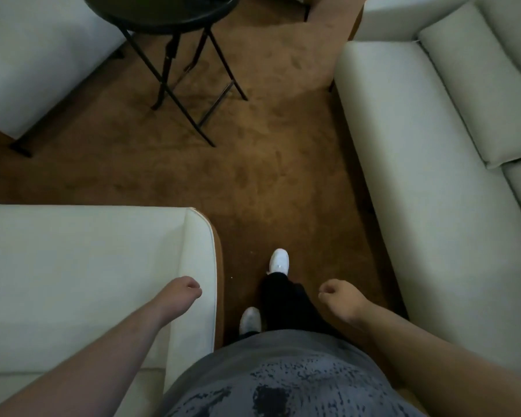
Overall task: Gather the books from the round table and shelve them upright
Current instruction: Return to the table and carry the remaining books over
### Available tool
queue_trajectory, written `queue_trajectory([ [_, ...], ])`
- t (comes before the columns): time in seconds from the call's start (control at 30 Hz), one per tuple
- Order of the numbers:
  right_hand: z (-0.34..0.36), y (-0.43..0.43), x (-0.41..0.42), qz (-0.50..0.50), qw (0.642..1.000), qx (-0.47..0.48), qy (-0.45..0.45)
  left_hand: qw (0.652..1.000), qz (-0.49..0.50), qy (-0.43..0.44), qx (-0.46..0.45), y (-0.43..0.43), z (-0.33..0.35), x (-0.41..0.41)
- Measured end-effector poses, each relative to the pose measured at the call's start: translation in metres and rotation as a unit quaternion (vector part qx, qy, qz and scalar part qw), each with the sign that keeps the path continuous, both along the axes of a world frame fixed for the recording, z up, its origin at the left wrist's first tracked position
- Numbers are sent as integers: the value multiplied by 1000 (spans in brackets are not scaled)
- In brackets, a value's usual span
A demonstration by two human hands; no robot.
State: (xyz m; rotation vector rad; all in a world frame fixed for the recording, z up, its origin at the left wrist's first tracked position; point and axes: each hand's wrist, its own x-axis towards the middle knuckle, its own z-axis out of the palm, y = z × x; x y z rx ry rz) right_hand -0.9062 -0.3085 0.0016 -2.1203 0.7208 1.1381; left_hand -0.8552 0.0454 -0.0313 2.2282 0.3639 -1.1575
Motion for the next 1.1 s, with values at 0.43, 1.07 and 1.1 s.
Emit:
queue_trajectory([
  [0.43, -15, -85, 252, 37, 999, 13, 6, 999, 41, 9, 14, -66, 13, 210],
  [1.07, -34, -149, 491, 36, 999, -12, 33, 997, 57, 44, 16, -105, 6, 466],
  [1.1, -34, -152, 509, 39, 999, -17, 33, 997, 50, 48, 18, -106, 5, 484],
])
